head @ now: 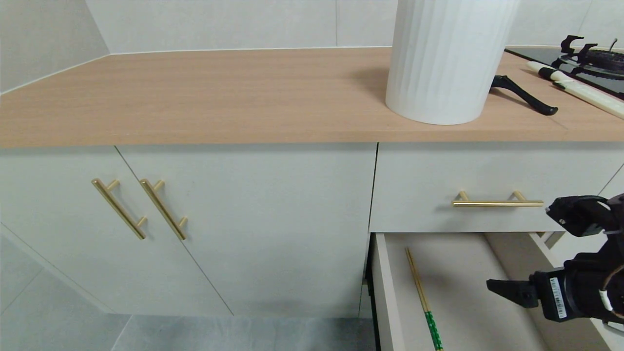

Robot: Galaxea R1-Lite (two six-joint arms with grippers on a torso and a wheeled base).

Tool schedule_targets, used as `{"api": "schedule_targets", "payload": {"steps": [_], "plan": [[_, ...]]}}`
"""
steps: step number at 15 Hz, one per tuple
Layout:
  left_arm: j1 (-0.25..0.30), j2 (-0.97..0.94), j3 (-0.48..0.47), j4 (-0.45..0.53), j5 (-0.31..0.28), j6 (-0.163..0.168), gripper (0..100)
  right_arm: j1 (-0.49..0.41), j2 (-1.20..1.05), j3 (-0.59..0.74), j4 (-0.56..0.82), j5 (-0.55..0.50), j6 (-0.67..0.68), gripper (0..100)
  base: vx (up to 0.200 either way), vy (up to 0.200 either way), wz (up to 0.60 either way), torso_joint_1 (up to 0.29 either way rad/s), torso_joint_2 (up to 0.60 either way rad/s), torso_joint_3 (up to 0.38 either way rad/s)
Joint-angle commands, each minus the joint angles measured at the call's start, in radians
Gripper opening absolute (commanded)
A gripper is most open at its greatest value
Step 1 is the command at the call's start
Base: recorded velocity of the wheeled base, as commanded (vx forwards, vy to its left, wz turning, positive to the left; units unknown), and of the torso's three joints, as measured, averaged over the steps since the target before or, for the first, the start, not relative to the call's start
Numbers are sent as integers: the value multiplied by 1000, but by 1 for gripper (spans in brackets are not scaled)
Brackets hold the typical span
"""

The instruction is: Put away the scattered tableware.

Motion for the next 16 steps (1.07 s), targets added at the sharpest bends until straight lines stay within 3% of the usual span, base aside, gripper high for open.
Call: {"api": "schedule_targets", "payload": {"steps": [1,4,8,14,16], "plan": [[0,0,0,0,0,-1,100,-17,-67,0,-1,1,-18,100,0,0,0,0,0,0],[0,0,0,0,0,0,100,-17,-91,8,-1,1,-33,100,0,0,0,20,-51,-15],[0,0,0,0,0,0,100,-17,-119,15,-2,1,-61,100,0,0,0,148,-199,-228],[0,0,0,0,0,0,100,-17,-117,26,-2,1,-75,100,0,0,0,120,-570,-259],[0,0,0,0,0,0,100,-17,-117,27,-2,1,-81,100,0,0,0,347,-469,-256]]}}
